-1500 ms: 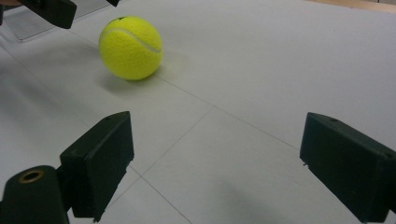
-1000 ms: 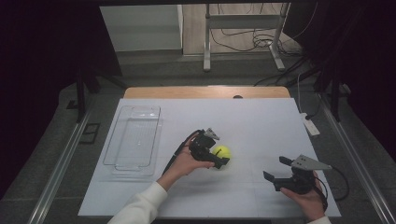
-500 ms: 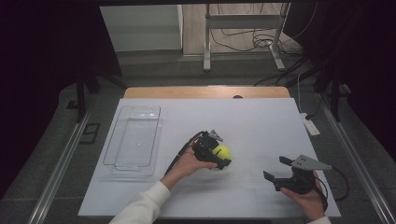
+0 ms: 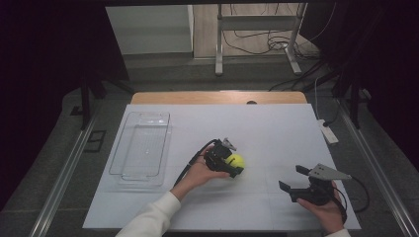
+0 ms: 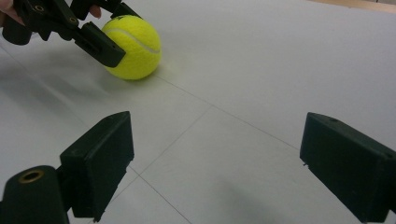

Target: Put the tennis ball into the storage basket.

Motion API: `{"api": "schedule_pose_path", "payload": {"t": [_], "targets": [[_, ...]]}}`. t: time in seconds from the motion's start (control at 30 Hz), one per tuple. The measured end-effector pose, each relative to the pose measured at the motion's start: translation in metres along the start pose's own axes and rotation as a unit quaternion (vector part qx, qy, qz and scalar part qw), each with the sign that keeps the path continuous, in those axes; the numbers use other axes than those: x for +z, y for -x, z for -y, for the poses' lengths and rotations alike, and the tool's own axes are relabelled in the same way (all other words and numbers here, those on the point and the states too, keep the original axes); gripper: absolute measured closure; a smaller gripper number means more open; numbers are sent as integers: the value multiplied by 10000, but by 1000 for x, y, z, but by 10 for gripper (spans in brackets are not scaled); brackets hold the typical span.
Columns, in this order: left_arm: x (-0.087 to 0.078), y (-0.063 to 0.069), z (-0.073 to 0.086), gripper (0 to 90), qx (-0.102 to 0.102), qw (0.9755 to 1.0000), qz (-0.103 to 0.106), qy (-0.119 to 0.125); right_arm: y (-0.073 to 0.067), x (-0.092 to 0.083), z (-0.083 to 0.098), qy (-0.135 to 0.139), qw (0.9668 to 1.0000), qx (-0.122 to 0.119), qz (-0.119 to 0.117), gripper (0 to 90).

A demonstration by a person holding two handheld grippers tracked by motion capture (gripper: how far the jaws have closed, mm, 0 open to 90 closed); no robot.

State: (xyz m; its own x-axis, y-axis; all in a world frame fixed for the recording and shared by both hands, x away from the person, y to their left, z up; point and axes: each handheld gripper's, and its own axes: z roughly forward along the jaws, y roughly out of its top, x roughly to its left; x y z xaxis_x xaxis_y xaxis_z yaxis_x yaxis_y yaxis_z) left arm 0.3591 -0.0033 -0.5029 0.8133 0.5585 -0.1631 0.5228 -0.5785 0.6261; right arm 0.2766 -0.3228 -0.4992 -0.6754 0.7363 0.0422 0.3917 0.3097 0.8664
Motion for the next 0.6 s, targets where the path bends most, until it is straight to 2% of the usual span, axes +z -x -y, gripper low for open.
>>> {"api": "schedule_pose_path", "payload": {"t": [0.4,0.6], "targets": [[-2,1,0,272,78,9999,-67,32,0,0,0,1,10000,17,17,101],[-8,2,-1,272,104,9998,-46,150,0,0,0,15,10000,24,15,101]]}}
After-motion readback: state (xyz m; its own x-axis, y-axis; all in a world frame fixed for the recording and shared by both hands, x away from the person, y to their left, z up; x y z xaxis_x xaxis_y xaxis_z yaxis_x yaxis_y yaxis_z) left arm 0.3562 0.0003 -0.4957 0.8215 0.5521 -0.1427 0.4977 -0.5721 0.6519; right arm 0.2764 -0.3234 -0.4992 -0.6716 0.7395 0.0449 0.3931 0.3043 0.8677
